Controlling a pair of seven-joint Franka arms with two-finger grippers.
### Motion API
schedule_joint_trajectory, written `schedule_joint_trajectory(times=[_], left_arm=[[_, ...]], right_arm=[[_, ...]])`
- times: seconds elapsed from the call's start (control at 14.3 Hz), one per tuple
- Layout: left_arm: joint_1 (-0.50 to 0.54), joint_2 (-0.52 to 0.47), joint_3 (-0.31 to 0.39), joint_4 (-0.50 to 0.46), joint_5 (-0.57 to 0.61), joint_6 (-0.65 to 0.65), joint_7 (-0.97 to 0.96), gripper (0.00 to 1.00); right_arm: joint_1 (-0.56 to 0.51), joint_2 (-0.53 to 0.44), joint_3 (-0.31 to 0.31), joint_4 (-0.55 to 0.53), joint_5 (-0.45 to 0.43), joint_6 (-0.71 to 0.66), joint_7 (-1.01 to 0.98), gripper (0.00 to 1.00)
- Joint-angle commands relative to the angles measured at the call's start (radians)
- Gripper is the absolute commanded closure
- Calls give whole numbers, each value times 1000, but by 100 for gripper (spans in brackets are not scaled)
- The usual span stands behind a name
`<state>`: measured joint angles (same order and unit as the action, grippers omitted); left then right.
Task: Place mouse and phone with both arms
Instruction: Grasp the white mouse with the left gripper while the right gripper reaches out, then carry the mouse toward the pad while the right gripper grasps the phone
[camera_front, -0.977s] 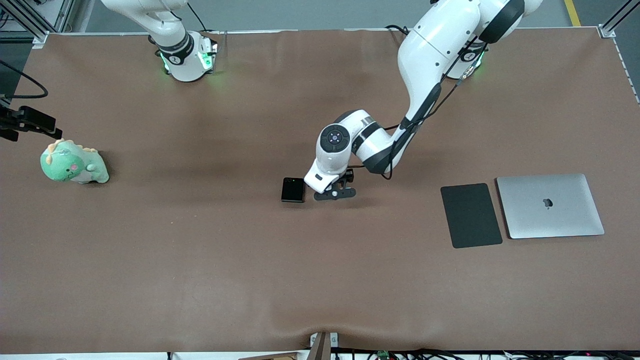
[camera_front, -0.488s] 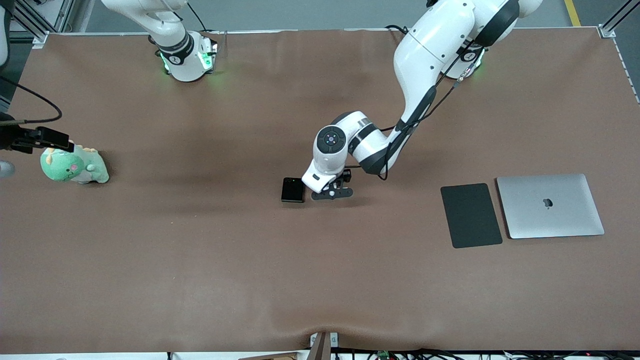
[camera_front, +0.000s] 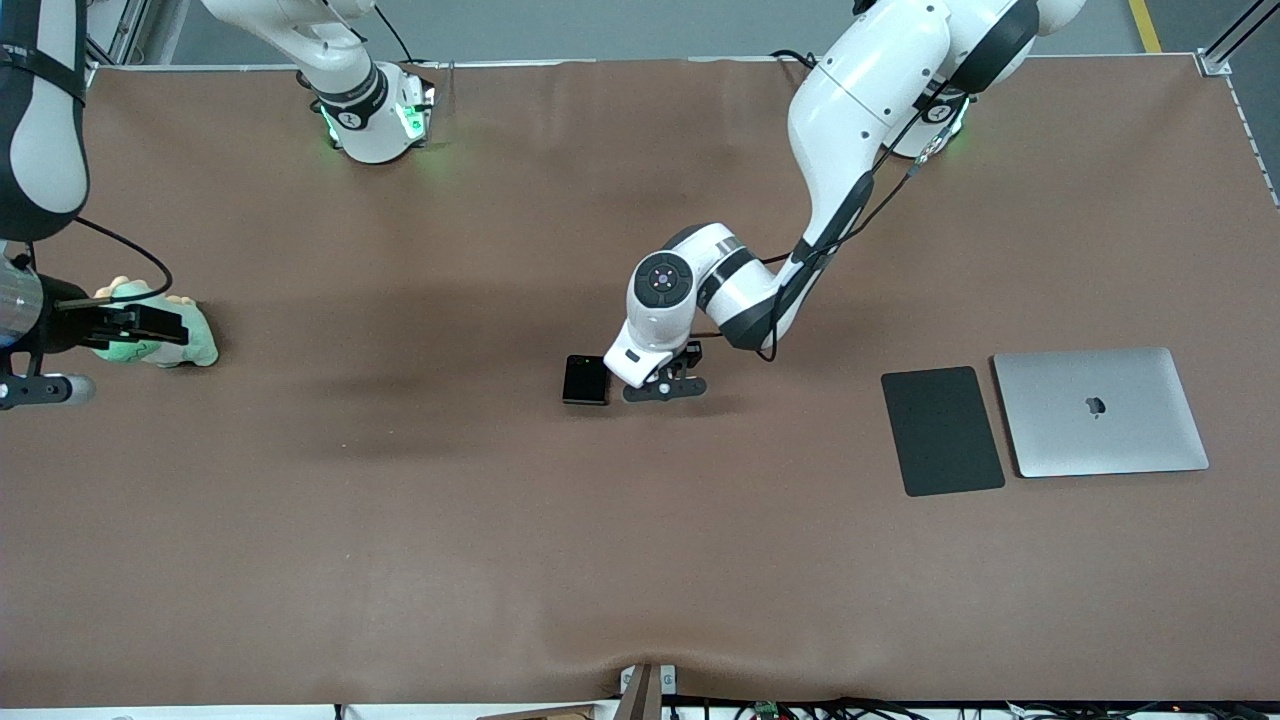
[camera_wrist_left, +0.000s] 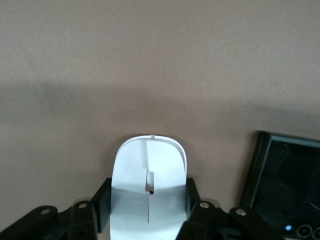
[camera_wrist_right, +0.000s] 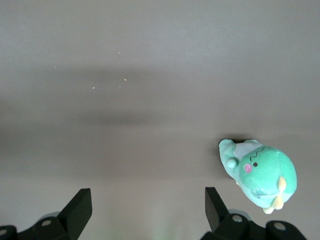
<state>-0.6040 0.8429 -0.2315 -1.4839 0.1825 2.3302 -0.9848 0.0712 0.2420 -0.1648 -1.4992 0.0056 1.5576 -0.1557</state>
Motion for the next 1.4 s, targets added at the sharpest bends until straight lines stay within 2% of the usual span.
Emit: schedule_joint_trajectory(times=[0.0, 0.21, 0.35, 0.7, 0.98, 1.19, 1.33], left_arm=[[9, -28, 18, 19, 37, -20, -25, 69], [61, -85, 23, 13, 38, -67, 10, 69], [108, -128, 21, 10, 37, -115, 58, 69], [277, -257, 9, -31, 19, -184, 228, 69], [412, -306, 8, -84, 11, -187, 418, 69], [512, -309, 8, -110, 11, -186, 535, 69], [568, -300, 9, -119, 11, -186, 586, 68]], right_arm=[[33, 29, 2, 36, 1, -1, 8, 0], [77, 48, 2, 31, 16, 22, 21, 0], [146, 92, 1, 28, -1, 24, 22, 0], [226, 144, 2, 28, 17, 65, 27, 0], [300, 177, 2, 28, 138, 107, 214, 0], [352, 213, 2, 28, 155, 151, 228, 0], [387, 235, 2, 28, 200, 182, 310, 0]])
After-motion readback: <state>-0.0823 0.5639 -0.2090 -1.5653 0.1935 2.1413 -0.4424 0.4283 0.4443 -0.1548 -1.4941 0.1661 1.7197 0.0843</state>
